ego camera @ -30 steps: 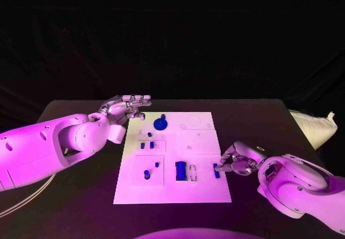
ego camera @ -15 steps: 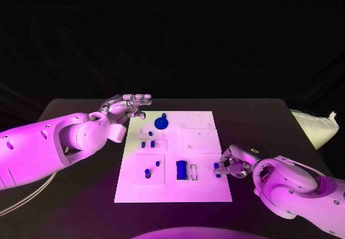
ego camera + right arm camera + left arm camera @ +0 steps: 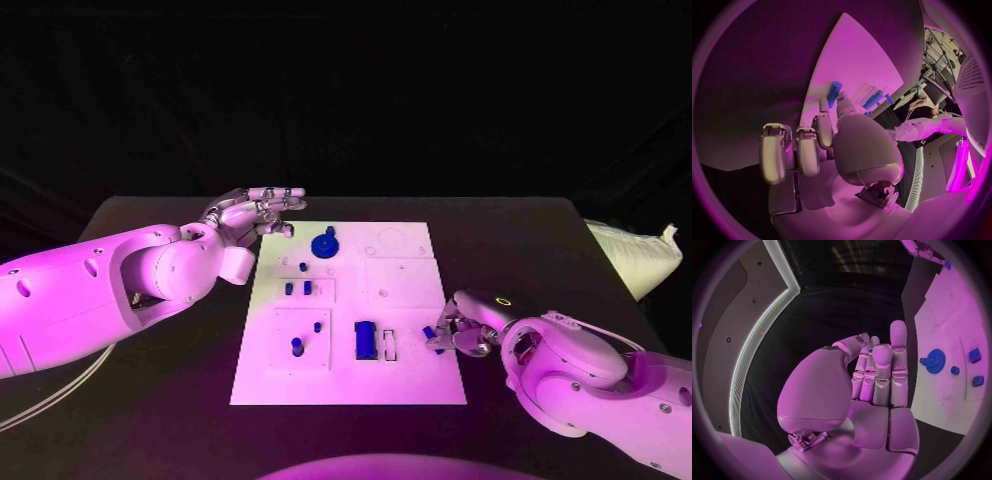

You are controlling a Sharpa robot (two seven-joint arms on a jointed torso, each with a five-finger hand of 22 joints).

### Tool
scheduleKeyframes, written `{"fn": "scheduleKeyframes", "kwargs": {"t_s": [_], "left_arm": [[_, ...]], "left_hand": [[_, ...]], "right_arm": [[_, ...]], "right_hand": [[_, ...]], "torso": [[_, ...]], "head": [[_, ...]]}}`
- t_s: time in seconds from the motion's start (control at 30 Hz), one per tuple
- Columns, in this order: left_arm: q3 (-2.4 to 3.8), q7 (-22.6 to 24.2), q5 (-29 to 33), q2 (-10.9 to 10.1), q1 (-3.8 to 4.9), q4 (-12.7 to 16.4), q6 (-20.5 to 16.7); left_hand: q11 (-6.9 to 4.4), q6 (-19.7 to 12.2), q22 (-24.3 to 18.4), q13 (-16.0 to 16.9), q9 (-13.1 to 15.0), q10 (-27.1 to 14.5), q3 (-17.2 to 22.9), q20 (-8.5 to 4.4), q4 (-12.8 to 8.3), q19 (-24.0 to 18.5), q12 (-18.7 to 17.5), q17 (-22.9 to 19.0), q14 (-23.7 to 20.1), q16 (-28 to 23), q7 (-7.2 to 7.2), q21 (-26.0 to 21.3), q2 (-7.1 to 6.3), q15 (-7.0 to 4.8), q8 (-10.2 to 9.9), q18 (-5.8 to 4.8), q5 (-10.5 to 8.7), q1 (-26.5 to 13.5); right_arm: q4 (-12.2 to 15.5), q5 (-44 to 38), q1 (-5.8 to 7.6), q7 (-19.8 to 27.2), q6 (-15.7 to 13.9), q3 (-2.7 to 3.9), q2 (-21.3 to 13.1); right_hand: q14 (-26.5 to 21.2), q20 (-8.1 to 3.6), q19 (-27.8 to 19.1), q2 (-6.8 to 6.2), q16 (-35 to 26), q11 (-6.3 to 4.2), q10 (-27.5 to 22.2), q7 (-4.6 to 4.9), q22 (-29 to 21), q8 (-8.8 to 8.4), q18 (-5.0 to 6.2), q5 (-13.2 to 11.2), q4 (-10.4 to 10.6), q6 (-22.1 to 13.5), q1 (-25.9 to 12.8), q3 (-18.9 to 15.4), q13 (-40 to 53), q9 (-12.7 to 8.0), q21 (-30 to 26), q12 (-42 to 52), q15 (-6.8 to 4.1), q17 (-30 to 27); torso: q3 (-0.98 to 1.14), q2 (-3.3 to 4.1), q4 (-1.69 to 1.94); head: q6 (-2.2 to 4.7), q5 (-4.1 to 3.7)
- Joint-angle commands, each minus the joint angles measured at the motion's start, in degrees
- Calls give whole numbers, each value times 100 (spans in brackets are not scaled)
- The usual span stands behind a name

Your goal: Assemble the parts on the task board

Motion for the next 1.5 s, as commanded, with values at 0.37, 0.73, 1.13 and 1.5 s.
{"fn": "scheduleKeyframes", "kwargs": {"t_s": [0.37, 0.73, 1.13, 1.5], "left_arm": [[0, 15, -17, 8, 2, 5, 108], [-1, 5, -17, 10, 2, 10, 107], [-1, 5, -40, 12, 2, 17, 104], [-1, 11, -45, 11, 2, 27, 100]], "left_hand": [[0, -42, -8, -9, -5, -62, -8, 2, -40, -20, 27, -18, -41, -17, 15, -32, 45, 6, 27, 108, 17, -6], [-1, -44, -8, -9, -6, -66, -6, 2, -46, -20, 30, -29, -45, -21, 15, -33, 46, 6, 28, 109, 18, -3], [-2, -48, -8, -10, -6, -74, 1, 1, -63, -21, 38, -35, -49, -21, 14, -34, 51, 4, 30, 110, 22, 11], [-2, -48, -8, -10, -6, -74, 1, 1, -63, -21, 38, -35, -49, -21, 14, -34, 51, 4, 30, 110, 22, 11]], "right_arm": [[-208, -1194, -41, -113, 1239, -49, 280], [-293, -1474, -43, -132, 1722, -73, 386], [-179, -1148, -40, -142, 937, -72, 345], [107, 727, 61, -108, -729, -23, 235]], "right_hand": [[506, -53, 241, 76, 35, -141, 131, -3, 691, -93, -52, -284, -242, 77, 503, 294, -1043, -101, 22, -52, -54, 1108], [503, -49, 233, 28, 26, -133, 104, 8, 680, -135, -49, -241, -395, 96, 616, 470, -1056, -152, 9, -108, -48, 1097], [519, -66, 271, 173, 70, -160, 167, -10, 758, -155, -67, 231, -588, 161, 591, 1076, -953, -197, 63, 37, -61, 1175], [512, -49, 259, -179, 44, -139, 162, 4, 729, -173, -59, 784, -713, 175, 78, 1952, -1030, -212, 36, -157, -52, 1139]], "torso": [[-4, 0, -3], [-2, -3, 4], [-2, -1, -2], [-6, 2, 0]], "head": [[-13, 8], [-18, -7], [-15, 1], [-14, 1]]}}
